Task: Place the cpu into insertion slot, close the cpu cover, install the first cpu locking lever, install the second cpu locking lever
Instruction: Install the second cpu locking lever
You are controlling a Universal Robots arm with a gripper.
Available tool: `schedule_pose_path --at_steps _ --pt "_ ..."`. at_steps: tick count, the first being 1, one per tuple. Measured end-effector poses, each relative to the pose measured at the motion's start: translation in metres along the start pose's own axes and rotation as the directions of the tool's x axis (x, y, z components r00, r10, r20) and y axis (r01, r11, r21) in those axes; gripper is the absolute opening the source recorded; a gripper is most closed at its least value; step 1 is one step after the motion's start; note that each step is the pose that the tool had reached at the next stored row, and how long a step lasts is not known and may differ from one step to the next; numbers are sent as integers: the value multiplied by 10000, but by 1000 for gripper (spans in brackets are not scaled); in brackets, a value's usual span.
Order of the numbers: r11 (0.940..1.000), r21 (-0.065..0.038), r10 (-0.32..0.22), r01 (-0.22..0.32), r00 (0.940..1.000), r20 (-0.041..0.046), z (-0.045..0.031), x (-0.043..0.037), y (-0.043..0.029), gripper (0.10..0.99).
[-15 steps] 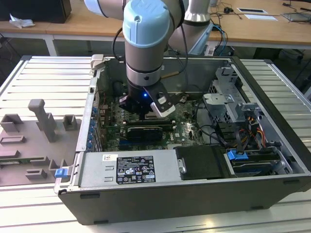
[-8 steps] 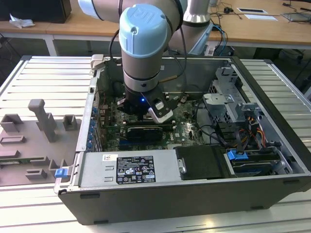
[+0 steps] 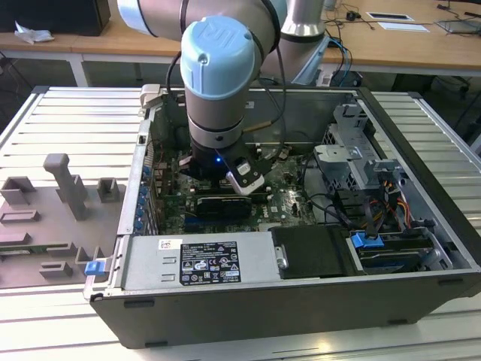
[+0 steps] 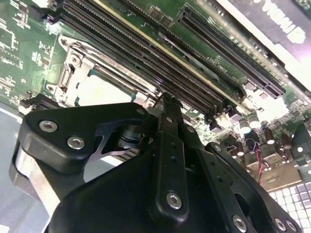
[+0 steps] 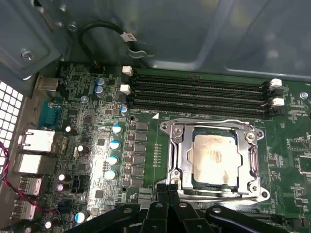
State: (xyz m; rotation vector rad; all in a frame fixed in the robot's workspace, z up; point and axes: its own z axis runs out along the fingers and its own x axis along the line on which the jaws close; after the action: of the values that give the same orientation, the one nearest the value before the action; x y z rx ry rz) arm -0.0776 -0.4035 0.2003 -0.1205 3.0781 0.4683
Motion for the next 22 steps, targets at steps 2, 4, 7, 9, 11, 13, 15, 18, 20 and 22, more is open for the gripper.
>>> schedule_pose_path --at_steps 2,4,7,9,11,13,15,18,20,22 --pt "10000 -58 4 -4 10000 7 21 8 -6 106" --pt "9999 -110 1 -1 10000 17 41 19 -12 106" --pt "9999 -149 -1 1 10000 21 74 25 -23 106" --pt "9999 -164 1 -1 10000 24 87 30 -28 106" --pt "9998 -175 -1 1 10000 32 88 29 -26 106" --pt "9998 -194 -4 5 10000 48 64 26 -15 106" --pt "9998 -174 0 0 10000 31 -6 26 3 106" --pt "9998 -178 0 1 10000 33 -104 22 34 106" --pt "9998 -175 -1 1 10000 32 -175 19 56 106" --pt "9998 -175 -1 2 10000 32 -253 16 81 106"
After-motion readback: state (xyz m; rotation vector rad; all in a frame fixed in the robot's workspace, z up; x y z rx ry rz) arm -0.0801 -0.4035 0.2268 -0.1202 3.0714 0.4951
